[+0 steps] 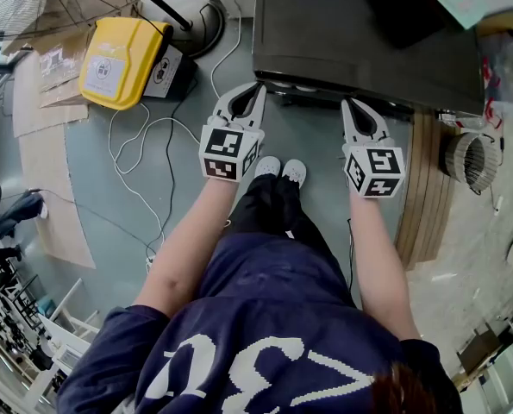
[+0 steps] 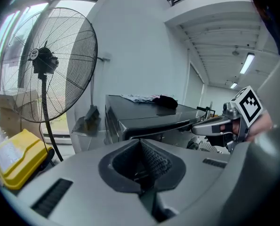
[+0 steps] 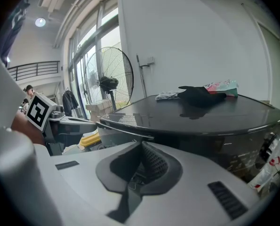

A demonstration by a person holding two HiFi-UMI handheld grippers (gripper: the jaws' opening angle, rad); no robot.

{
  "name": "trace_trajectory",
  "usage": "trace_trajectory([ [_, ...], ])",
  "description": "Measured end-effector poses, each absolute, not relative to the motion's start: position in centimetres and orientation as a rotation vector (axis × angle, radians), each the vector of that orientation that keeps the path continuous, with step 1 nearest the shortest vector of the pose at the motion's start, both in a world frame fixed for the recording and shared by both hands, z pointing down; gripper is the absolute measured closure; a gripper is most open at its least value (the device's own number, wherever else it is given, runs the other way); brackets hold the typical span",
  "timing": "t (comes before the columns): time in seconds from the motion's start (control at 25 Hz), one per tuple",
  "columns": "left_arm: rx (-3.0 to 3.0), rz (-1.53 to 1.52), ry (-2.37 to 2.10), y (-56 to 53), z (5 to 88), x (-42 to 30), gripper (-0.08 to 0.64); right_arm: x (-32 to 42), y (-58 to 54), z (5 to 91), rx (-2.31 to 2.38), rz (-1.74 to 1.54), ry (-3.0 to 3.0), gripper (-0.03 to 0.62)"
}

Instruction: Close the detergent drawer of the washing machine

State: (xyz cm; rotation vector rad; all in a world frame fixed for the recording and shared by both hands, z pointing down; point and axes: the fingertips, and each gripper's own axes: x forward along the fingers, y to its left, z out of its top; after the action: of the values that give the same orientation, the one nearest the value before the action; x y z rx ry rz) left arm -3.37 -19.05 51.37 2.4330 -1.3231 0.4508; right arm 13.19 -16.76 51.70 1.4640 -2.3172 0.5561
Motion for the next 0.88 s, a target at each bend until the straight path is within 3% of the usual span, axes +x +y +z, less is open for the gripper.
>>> trace_trajectory([
  [0.88,2.421,0.435,-1.352,-19.33,51.47,-3.36,0.541,13.07,-17.01,52.03,1.489,0.569,-2.321,0.577],
])
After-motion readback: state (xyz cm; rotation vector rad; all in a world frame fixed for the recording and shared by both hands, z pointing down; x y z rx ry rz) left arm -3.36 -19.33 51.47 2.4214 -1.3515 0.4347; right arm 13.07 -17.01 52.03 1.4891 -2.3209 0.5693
